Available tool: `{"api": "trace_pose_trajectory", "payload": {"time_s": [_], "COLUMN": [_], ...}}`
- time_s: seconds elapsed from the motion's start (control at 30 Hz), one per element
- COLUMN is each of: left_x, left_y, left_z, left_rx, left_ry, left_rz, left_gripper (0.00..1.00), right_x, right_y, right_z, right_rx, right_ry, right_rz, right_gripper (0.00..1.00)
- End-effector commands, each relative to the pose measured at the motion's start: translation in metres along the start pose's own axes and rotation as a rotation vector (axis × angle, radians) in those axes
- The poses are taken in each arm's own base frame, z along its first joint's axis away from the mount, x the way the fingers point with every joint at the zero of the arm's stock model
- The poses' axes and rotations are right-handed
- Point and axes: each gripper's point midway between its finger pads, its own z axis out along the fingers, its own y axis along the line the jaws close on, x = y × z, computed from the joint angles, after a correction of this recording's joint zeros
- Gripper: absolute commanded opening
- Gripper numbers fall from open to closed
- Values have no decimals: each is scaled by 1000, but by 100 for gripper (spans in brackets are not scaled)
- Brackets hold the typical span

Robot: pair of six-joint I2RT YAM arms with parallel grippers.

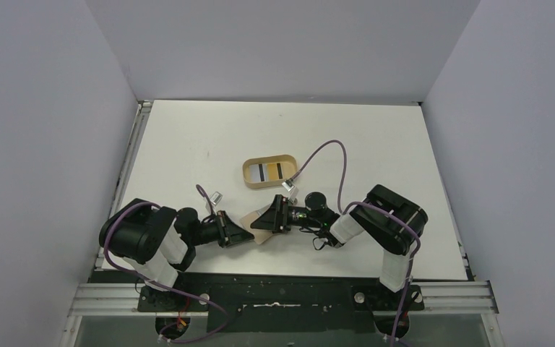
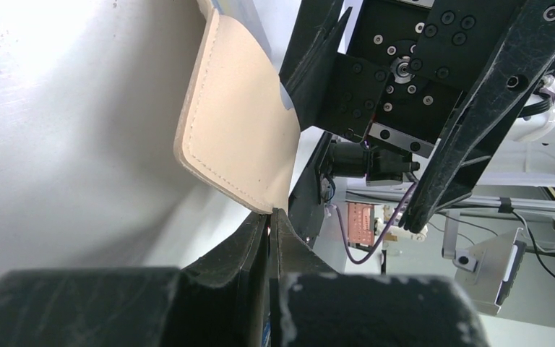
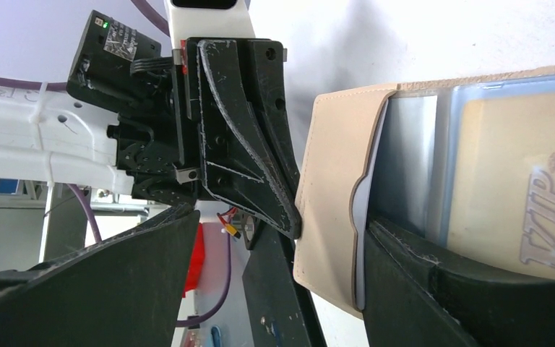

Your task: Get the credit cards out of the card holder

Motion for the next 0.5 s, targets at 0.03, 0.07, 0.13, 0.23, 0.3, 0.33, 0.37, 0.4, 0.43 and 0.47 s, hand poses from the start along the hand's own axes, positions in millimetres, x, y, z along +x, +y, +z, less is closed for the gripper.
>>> {"api": "trace_pose_trajectory", "payload": {"time_s": [0.03,0.07,0.13,0.23,0.3,0.33,0.37,0.4,0.43,0.47], "left_x": [-16,-15,-14,-13,-13,-13,-13,-14,-13,-13], "left_y": [-15,-14,-11,-7,-6,-7,-6,-7,-6,-6], "left_z": [4,3,3,4,5,5,5,5,5,5], "left_rx": [64,59,52,42,42,43,42,44,42,41], "left_ry": [-52,-50,-48,-42,-38,-38,-39,-39,-39,-39], "left_rz": [109,107,107,103,103,103,102,102,100,100], "left_gripper": [0,0,0,0,0,0,0,0,0,0], "right_x": [0,-3,-6,-8,-7,-7,-7,-6,-5,-6], "right_y": [53,58,69,76,73,71,68,64,61,58], "right_z": [-3,-5,-10,-13,-14,-13,-13,-13,-13,-14], "right_rx": [-208,-236,-292,-317,-300,-285,-268,-252,-237,-224], "right_ry": [22,16,11,19,24,27,30,33,35,32], "right_rz": [-47,-46,-46,-34,-39,-39,-40,-43,-41,-40], "right_gripper": [74,73,72,71,71,70,70,69,69,68]}}
